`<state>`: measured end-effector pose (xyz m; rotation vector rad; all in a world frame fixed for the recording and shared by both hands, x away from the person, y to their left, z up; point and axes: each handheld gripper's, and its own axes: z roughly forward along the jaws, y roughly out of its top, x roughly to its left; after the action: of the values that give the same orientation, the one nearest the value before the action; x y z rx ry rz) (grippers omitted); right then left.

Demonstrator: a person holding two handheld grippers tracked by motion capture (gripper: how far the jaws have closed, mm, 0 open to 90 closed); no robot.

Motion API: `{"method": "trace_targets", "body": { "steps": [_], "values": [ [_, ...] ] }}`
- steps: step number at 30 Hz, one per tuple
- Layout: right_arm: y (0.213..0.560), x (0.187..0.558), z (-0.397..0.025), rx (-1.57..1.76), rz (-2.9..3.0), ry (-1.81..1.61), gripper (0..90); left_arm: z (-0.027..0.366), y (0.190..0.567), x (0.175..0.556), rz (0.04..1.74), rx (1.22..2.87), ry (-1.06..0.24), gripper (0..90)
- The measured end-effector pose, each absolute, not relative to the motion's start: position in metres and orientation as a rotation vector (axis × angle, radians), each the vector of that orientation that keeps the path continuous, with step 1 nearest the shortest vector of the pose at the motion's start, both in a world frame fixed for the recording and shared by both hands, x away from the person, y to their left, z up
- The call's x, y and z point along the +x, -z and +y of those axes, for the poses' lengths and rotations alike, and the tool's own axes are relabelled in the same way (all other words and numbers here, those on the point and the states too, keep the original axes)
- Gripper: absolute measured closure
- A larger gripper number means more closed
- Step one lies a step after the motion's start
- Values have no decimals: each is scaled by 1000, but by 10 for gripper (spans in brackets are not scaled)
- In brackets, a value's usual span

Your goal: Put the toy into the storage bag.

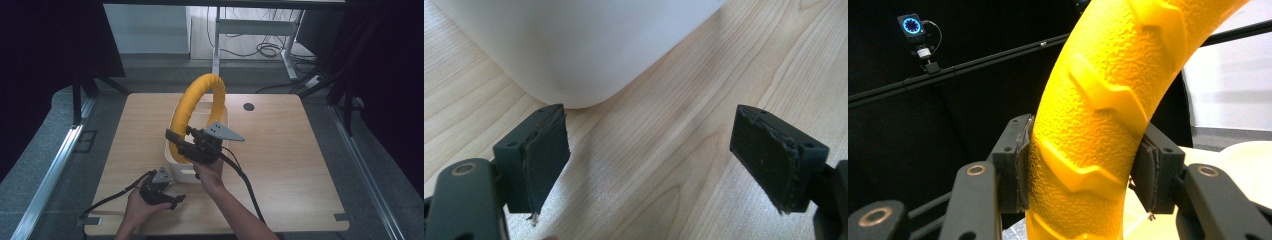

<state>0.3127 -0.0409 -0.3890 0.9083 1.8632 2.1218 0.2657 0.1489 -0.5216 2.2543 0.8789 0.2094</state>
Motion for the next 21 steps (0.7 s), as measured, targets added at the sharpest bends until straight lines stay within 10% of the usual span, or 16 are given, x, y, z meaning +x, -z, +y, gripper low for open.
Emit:
{"method": "trace_targets", "body": {
  "steps": [21],
  "values": [
    [396,307,-46,910,1867,-2109,477,148,522,265,884,2258,-200,161]
  ]
}}
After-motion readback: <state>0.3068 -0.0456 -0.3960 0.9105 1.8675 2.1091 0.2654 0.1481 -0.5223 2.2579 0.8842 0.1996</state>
